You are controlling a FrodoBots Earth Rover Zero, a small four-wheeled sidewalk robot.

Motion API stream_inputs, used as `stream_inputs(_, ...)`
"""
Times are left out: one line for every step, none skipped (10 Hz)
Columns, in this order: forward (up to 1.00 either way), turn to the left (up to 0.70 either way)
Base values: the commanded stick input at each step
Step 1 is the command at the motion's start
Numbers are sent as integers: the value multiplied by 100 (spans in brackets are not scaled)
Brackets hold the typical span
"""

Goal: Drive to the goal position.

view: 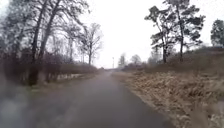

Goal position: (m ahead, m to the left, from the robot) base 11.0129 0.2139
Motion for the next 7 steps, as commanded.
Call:
stream_inputs(70,0)
stream_inputs(70,0)
stream_inputs(70,0)
stream_inputs(70,0)
stream_inputs(70,0)
stream_inputs(70,0)
stream_inputs(70,0)
